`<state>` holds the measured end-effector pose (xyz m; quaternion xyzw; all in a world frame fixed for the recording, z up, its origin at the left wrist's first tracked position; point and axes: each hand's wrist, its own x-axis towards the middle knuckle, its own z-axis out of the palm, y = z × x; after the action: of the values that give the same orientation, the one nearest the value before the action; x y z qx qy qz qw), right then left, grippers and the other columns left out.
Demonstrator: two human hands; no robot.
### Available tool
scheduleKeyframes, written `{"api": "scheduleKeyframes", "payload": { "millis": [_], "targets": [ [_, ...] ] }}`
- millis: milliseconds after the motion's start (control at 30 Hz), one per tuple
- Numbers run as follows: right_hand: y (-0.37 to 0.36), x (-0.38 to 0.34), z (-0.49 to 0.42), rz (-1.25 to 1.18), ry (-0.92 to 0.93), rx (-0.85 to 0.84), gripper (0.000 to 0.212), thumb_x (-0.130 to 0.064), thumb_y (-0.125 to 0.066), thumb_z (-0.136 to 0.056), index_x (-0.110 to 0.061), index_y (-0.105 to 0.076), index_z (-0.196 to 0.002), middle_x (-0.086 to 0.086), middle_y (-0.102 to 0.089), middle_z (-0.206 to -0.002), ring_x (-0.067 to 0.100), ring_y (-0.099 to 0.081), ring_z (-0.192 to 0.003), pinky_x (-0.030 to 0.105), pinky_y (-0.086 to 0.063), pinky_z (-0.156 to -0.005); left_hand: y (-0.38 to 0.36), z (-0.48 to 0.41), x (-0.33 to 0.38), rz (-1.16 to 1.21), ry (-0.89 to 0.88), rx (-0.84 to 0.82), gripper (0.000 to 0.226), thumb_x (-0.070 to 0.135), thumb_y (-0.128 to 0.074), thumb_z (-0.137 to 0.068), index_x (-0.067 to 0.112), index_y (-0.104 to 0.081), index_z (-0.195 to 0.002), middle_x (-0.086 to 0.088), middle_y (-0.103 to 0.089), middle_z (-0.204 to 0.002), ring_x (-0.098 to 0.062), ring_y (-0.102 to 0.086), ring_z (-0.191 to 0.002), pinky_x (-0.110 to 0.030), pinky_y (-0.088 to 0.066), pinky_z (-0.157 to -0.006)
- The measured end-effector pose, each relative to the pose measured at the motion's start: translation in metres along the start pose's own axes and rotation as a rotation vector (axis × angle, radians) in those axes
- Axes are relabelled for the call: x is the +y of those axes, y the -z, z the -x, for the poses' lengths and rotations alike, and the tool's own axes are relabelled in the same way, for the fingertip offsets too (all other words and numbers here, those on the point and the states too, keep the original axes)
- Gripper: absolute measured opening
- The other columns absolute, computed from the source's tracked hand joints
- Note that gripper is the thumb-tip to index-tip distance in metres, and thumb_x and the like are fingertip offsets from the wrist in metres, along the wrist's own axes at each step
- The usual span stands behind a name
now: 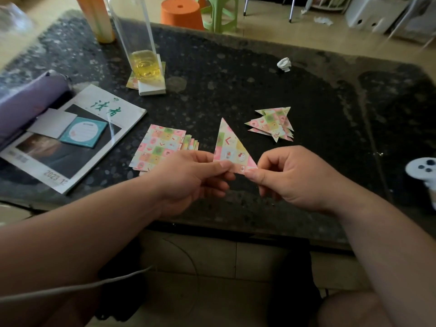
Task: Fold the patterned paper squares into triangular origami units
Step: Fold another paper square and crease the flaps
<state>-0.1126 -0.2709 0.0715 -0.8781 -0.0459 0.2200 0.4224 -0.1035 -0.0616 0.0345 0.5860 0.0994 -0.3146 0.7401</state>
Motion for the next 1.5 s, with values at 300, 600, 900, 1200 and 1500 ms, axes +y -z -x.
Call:
{"api": "scheduleKeyframes", "payload": {
  "millis": [300, 600, 900, 1200, 1500],
  "targets": [
    [0.006, 0.003, -0.003, -0.184, -0.086, 0.004, 0.022, -0.031, -0.065, -0.099, -0.014, -0.07, -0.085, 0.006, -0.071, -0.067, 0.019, -0.059, -0.057, 0.031, -0.048, -0.059, 0.004, 0.002, 0.009, -0.083, -0.022, -0.02, 0.018, 0.023, -0.075, -0.074, 0.006, -0.073, -0.079, -0.015, -0.071, -0.074, -0.02, -0.068, -0.059, -0.029, -0.057, -0.055],
    [-0.004, -0.004, 0.001, -0.127, -0.055, -0.092, 0.019, -0.034, -0.072, -0.092, -0.018, -0.073, -0.082, 0.004, -0.073, -0.07, 0.018, -0.064, -0.064, 0.035, -0.051, -0.063, -0.008, 0.005, 0.004, -0.081, -0.079, -0.055, 0.032, 0.034, -0.071, -0.082, 0.006, -0.076, -0.096, -0.012, -0.076, -0.093, -0.017, -0.067, -0.072, -0.03, -0.057, -0.061],
    [-0.005, 0.0, -0.004, -0.535, -0.116, 0.076, 0.009, -0.008, -0.066, -0.097, -0.011, -0.074, -0.094, 0.007, -0.064, -0.063, 0.011, -0.048, -0.049, 0.023, -0.044, -0.047, 0.0, 0.001, 0.006, -0.116, -0.175, -0.052, 0.028, 0.014, -0.07, -0.082, 0.004, -0.076, -0.107, -0.011, -0.077, -0.104, -0.018, -0.07, -0.084, -0.031, -0.057, -0.072],
    [-0.014, -0.006, -0.003, -0.932, -0.099, 0.035, 0.009, -0.007, -0.064, -0.085, -0.005, -0.071, -0.09, 0.014, -0.072, -0.078, 0.02, -0.068, -0.064, 0.027, -0.055, -0.052, 0.01, 0.0, 0.008, -0.393, -0.49, -0.013, 0.028, -0.006, -0.074, -0.083, 0.021, -0.081, -0.083, 0.005, -0.075, -0.115, -0.014, -0.071, -0.106, -0.024, -0.054, -0.081],
    [-0.004, 0.013, -0.02, -0.464, -0.204, 0.243, 0.009, -0.001, -0.074, -0.09, -0.01, -0.075, -0.09, 0.004, -0.077, -0.078, 0.013, -0.07, -0.068, 0.026, -0.052, -0.057, 0.036, -0.004, 0.037, -0.975, -0.265, 0.374, 0.016, 0.026, -0.072, -0.093, 0.039, -0.073, -0.102, 0.006, -0.074, -0.076, -0.022, -0.071, -0.069, -0.024, -0.047, -0.05]
  ]
}}
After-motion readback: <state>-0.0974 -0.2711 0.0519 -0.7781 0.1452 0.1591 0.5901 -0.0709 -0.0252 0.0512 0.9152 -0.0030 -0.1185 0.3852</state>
